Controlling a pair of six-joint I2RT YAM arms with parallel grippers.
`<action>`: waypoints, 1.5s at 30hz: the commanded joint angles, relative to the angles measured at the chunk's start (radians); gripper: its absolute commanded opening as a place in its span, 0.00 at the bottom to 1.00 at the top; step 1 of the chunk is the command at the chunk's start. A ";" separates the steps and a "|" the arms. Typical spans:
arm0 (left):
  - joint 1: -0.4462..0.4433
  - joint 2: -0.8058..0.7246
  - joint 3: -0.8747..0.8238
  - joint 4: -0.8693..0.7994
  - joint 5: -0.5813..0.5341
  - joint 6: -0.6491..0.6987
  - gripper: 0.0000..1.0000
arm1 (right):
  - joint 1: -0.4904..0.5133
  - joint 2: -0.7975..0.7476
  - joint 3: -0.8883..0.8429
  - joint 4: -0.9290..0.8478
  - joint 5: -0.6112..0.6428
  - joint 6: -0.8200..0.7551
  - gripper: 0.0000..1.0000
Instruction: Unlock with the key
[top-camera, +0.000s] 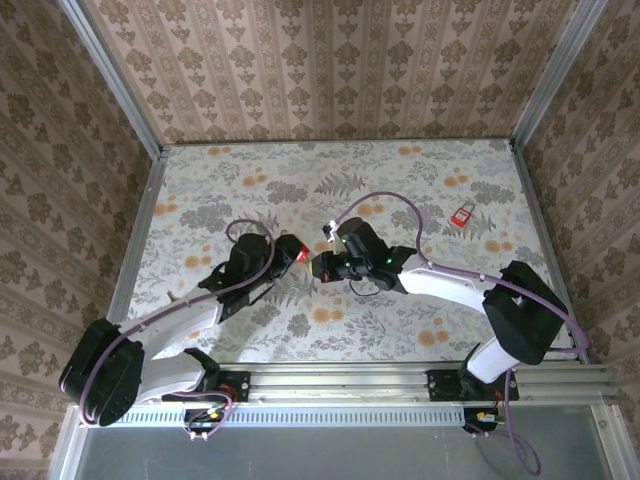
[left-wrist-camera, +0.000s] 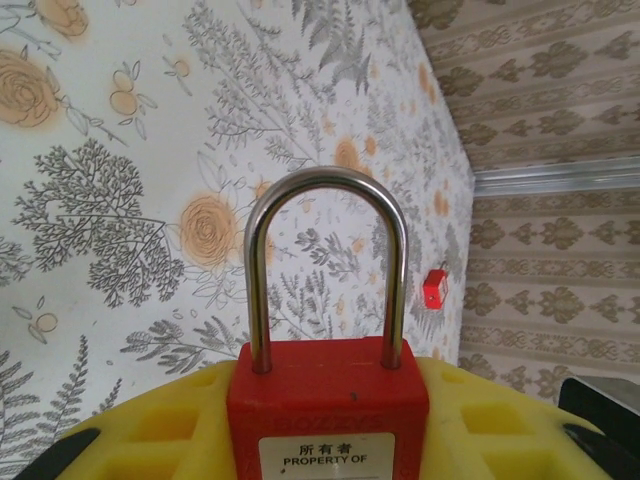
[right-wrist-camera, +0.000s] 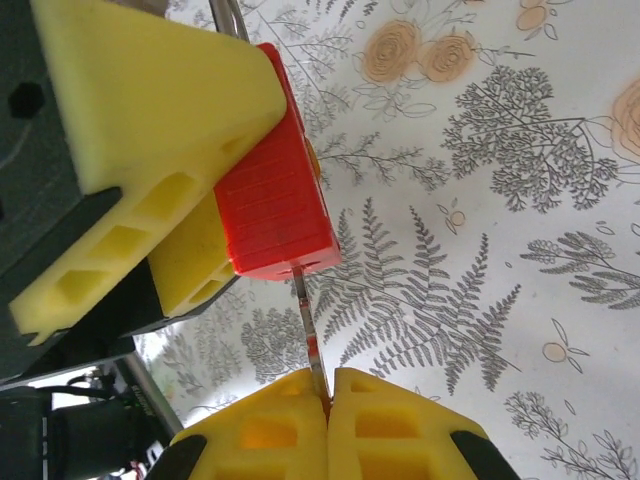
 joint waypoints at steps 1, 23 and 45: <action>-0.086 -0.013 -0.043 0.139 0.182 -0.018 0.00 | -0.037 0.023 0.031 0.259 -0.014 0.061 0.00; -0.184 0.075 0.120 -0.115 0.183 -0.022 0.00 | 0.123 -0.063 0.097 0.098 0.445 -0.196 0.00; -0.241 0.178 0.135 -0.025 0.224 -0.041 0.00 | 0.022 -0.112 0.062 0.273 0.072 -0.241 0.00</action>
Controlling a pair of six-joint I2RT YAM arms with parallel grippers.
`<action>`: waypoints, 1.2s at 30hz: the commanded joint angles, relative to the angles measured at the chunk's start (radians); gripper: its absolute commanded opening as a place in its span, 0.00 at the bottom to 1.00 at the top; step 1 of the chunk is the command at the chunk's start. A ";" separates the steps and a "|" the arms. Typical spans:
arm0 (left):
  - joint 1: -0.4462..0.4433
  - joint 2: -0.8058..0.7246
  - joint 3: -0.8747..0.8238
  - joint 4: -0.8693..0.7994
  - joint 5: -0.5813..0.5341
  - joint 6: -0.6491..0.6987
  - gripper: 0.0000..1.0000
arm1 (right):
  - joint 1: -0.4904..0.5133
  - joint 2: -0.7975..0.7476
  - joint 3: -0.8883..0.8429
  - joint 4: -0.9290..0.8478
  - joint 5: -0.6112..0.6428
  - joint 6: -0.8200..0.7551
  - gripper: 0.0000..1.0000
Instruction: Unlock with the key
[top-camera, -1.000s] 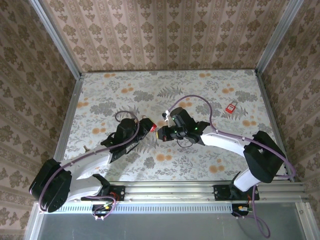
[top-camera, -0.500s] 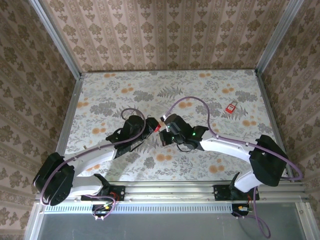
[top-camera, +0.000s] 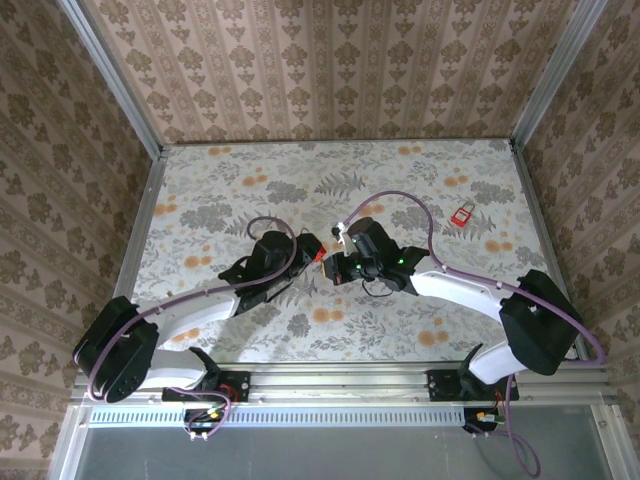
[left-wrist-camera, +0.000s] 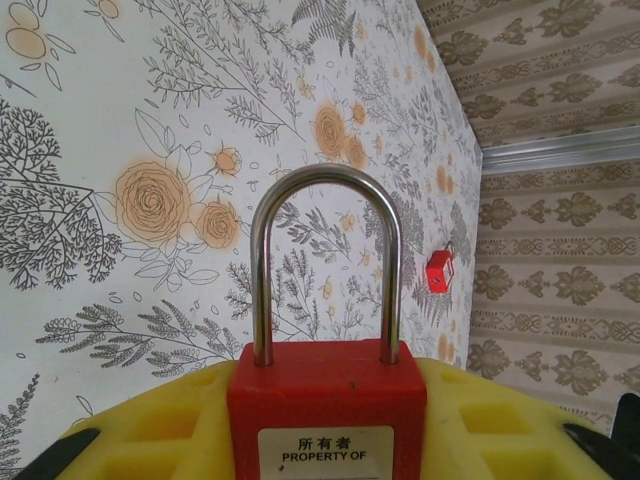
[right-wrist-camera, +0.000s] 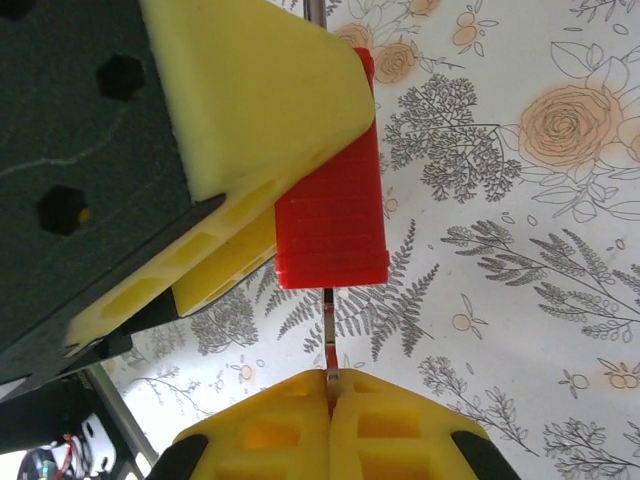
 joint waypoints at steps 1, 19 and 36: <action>-0.116 0.045 0.021 0.014 0.319 -0.034 0.00 | 0.033 -0.027 0.093 0.374 0.043 -0.103 0.00; -0.101 -0.066 -0.063 0.215 0.227 0.163 0.00 | -0.172 -0.024 -0.072 0.730 -0.178 0.363 0.00; 0.016 -0.059 -0.232 0.896 0.383 0.277 0.00 | -0.198 0.015 -0.109 0.820 -0.367 0.642 0.00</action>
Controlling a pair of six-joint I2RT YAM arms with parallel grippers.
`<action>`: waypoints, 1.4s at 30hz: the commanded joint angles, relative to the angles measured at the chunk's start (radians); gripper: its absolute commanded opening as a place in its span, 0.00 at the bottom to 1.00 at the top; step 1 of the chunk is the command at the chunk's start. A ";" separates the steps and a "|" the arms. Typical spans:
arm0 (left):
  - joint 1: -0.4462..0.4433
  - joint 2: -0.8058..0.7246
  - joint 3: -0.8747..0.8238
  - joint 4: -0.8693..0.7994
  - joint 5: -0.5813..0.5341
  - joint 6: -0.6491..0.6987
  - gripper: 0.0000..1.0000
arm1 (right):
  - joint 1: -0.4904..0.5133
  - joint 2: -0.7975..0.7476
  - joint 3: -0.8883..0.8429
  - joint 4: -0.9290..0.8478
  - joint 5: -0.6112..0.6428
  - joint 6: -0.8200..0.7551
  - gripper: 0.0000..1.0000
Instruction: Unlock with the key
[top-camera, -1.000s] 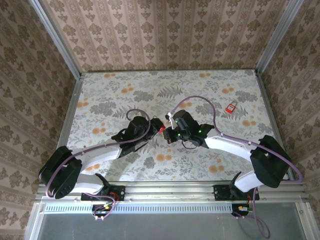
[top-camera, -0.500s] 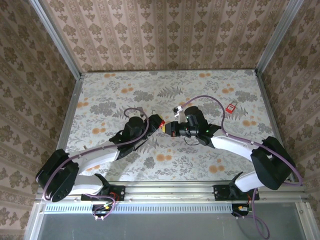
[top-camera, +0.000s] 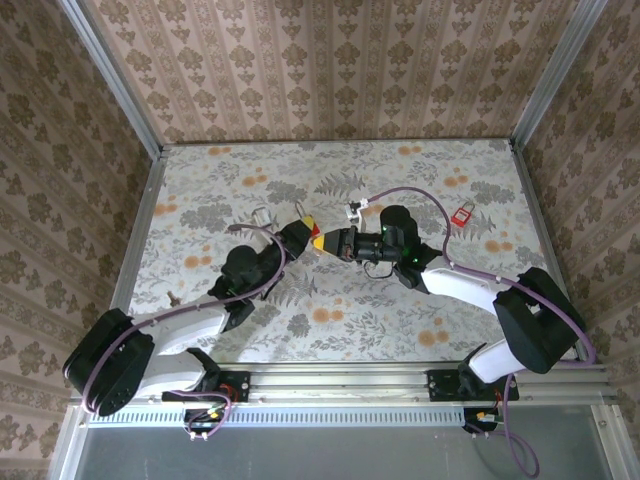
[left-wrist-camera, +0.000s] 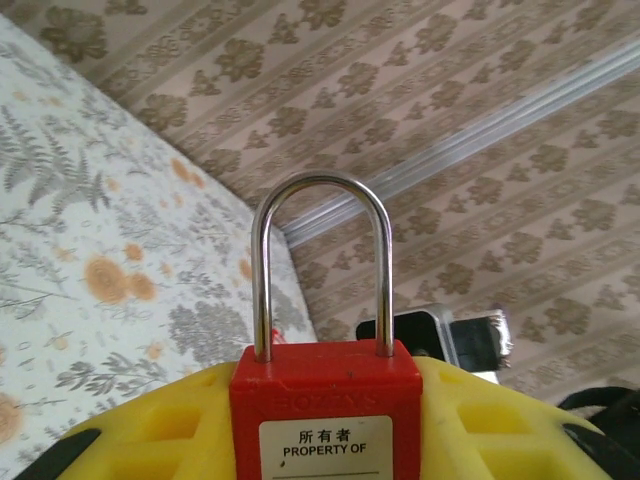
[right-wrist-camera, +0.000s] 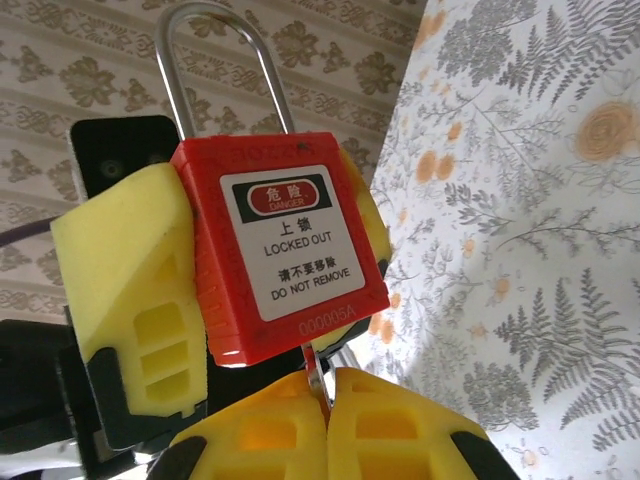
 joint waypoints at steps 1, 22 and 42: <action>-0.034 0.029 -0.026 0.228 0.344 0.032 0.00 | -0.031 0.013 0.023 0.178 0.053 0.107 0.00; 0.003 -0.069 0.056 -0.119 0.478 0.216 0.00 | -0.111 -0.139 0.101 -0.438 0.063 -0.103 0.42; -0.216 -0.059 0.380 -1.064 0.086 0.817 0.00 | -0.010 -0.264 0.253 -1.015 0.348 -0.447 0.57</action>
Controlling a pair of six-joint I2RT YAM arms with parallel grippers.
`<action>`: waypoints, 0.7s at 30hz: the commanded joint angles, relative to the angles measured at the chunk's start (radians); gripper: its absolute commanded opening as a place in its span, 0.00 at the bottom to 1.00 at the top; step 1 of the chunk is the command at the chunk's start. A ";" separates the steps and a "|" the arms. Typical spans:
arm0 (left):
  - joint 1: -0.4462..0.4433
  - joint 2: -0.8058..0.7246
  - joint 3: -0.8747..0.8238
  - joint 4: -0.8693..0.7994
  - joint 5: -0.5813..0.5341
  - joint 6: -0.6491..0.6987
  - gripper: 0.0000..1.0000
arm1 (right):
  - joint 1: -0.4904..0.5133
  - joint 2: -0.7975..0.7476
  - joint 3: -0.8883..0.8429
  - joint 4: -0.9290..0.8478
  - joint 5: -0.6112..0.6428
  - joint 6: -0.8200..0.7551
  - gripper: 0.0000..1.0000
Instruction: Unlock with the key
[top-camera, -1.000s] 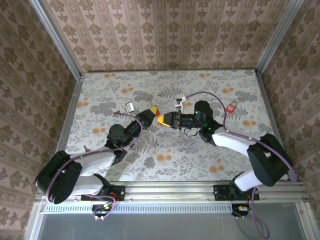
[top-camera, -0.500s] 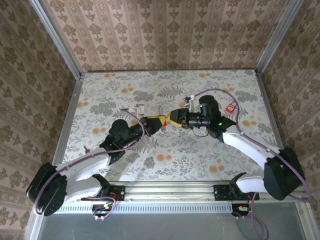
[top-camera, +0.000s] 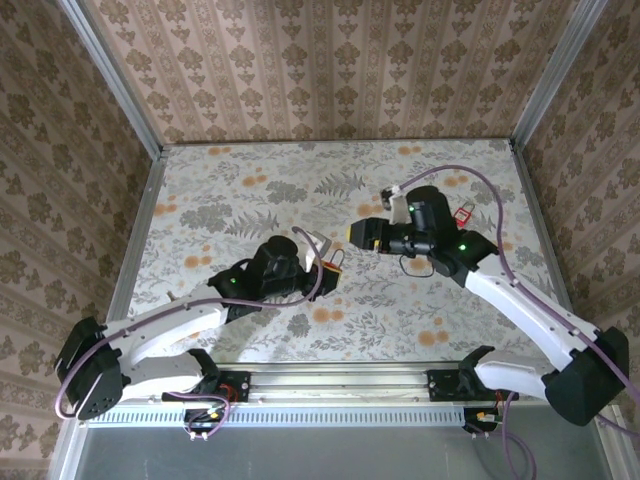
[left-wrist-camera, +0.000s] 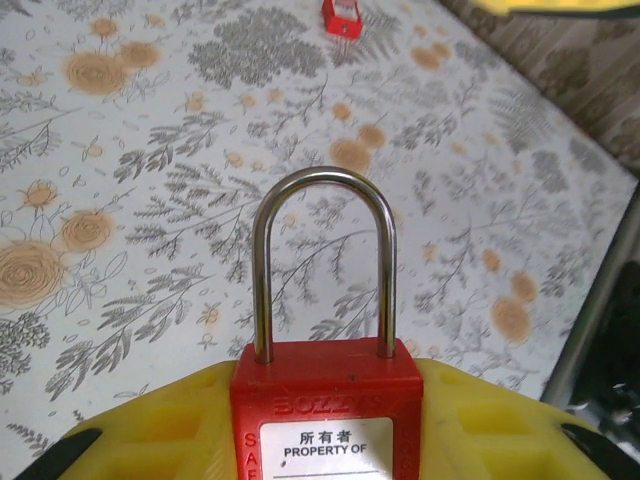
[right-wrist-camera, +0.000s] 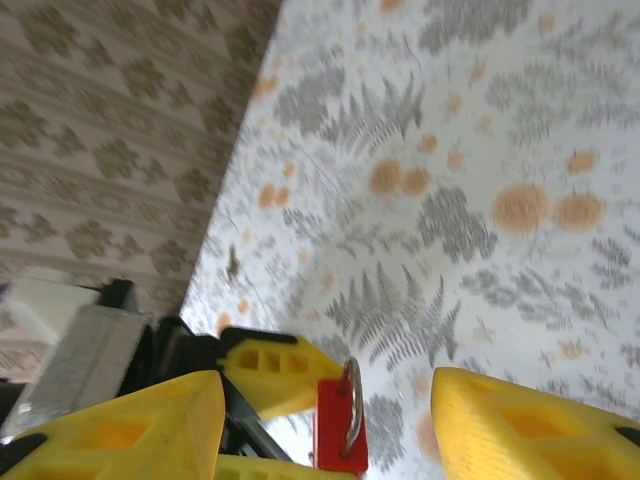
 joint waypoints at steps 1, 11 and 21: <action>-0.024 0.021 0.057 -0.021 -0.046 0.064 0.00 | 0.050 0.052 0.003 -0.069 0.077 -0.025 0.56; -0.051 0.039 0.069 -0.017 -0.068 0.075 0.00 | 0.105 0.134 0.005 -0.082 0.093 -0.001 0.40; -0.084 0.061 0.073 -0.036 -0.106 0.095 0.00 | 0.114 0.150 0.013 -0.112 0.146 0.022 0.01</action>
